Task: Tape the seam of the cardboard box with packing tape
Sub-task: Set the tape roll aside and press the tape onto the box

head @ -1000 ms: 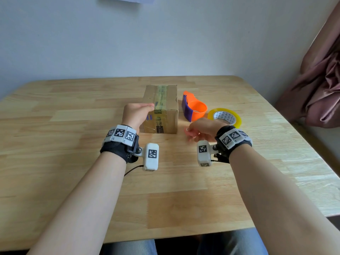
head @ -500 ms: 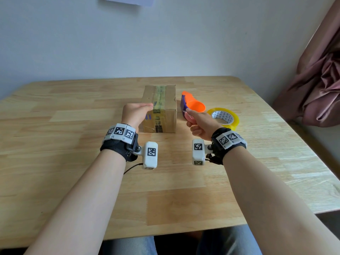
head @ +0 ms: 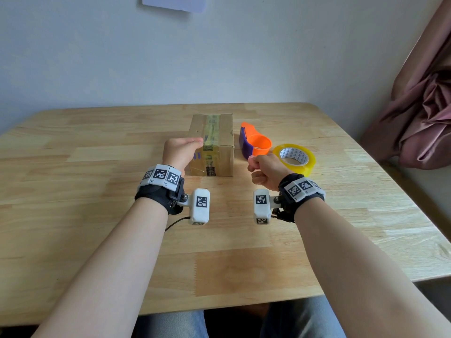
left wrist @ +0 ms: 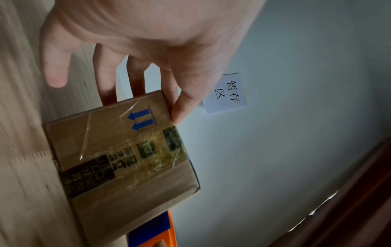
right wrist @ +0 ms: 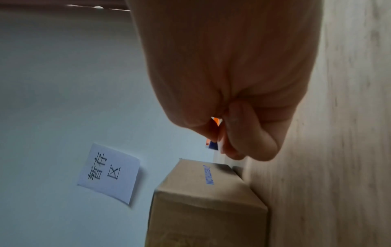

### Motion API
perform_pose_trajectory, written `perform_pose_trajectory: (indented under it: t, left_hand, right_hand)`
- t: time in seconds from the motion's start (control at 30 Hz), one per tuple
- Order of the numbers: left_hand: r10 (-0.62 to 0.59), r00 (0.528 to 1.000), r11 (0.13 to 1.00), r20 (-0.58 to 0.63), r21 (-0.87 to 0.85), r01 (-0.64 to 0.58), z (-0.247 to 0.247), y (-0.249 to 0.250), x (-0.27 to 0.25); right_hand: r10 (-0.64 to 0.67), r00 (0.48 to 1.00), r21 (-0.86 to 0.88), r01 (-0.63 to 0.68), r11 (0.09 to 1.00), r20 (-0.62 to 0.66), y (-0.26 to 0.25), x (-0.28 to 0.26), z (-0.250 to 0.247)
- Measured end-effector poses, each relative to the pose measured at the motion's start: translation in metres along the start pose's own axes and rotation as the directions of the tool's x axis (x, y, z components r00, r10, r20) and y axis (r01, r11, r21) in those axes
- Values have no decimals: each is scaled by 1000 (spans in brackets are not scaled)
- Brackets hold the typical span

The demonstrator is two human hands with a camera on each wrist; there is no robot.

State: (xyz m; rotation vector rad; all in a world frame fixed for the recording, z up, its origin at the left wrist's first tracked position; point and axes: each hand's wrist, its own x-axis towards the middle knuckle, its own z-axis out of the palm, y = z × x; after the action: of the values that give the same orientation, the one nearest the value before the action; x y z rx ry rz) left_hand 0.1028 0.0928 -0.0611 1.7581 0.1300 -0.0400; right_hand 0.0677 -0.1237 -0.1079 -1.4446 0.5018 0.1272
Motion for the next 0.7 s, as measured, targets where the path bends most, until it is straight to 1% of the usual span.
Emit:
perform_pose_trajectory:
  t: [0.03,0.13,0.2,0.3,0.37,0.4,0.47,0.5,0.53,0.63,0.7]
  left_hand:
    - [-1,1000,1000,-2,3,1,0,0,-1]
    - [4,1000,1000,1,13,-4,0,-1,-1]
    - [4,1000,1000,2,11,-4,0,-1,-2]
    - [-2,1000,1000,6,10,2,-2,-1,-3]
    - [-3,1000,1000,10,17,3,-3,-1,-3]
    - [2,1000,1000,13,20,-2,-3,-3,-2]
    - [4,1000,1000,21,28,-4,-4,-3,-3]
    - [-1,1000,1000,25,29,1,-5,-2,-5]
    - [-3,1000,1000,28,29,2,-6,-3,-4]
    - [-8,1000,999,21,54,7,-11,-2,-5]
    - [0,1000,996,29,87,-2,-14,0,-5]
  right_hand:
    - [16,1000,-39,-16,999,-10,0,0,1]
    - [83,996,-167,-80,983,15,0,-3,6]
    - [114,993,-279,-105,954,18,-3,-7,10]
    - [139,990,-502,-136,854,-31,-12,-14,12]
    - [98,994,-604,-102,791,-40,-19,-16,13]
    - [49,999,-609,-46,792,-11,-21,-15,14]
    - [-60,995,-523,95,847,84,-26,-16,17]
    - [-96,988,-480,145,865,125,-28,-17,20]
    - [-108,983,-457,166,874,150,-31,-19,24]
    - [-65,992,-432,107,896,111,-40,-23,32]
    - [-49,991,-486,102,868,121,-44,-25,34]
